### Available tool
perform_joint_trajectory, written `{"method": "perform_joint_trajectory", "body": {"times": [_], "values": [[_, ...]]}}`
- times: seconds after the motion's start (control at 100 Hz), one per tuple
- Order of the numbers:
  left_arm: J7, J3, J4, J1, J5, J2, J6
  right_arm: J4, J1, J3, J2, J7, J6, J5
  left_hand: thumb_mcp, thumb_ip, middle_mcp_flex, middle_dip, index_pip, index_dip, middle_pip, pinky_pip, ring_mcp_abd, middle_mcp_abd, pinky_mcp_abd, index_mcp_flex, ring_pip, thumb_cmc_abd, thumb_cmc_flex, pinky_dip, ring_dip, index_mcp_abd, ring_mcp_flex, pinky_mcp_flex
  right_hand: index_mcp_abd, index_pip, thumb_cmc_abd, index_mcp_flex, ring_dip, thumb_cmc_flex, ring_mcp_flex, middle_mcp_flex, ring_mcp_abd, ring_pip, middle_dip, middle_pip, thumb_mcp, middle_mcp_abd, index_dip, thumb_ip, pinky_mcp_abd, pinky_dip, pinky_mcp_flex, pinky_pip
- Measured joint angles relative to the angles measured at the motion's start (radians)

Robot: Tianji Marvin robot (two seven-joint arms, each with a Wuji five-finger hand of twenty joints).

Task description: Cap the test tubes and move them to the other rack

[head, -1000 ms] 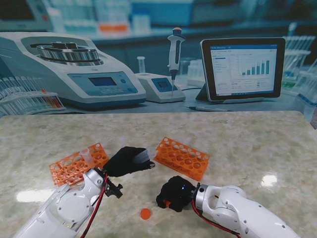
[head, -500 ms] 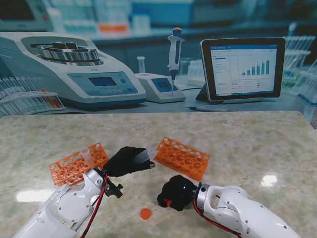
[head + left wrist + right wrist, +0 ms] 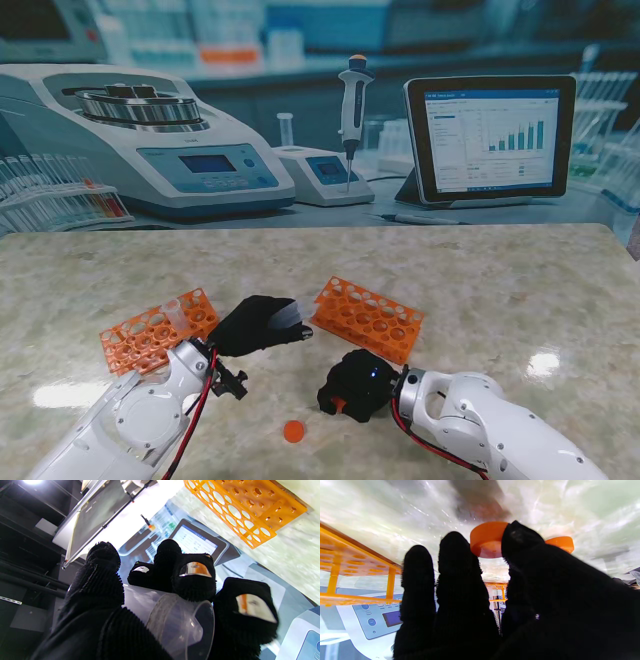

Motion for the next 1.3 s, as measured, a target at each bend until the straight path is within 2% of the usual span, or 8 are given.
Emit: {"method": "perform_joint_trajectory", "body": {"times": [1.3], "values": [[-0.001,0.002,0.000,-0.001,-0.001,0.000,0.000,-0.142,-0.116,0.152,-0.010,-0.044,-0.032,-0.039,0.000,0.000,0.000,0.000,0.000,0.000,0.000,0.000,0.000,0.000,0.001,-0.002,0.000,0.000,0.000,0.000,0.000,0.000,0.000,0.000,-0.015,0.000,0.000,0.032,0.000,0.000,0.000,0.000,0.000,0.000,-0.004,0.000,0.005,0.000,0.002,0.000,0.002,-0.012,0.000,0.013]]}}
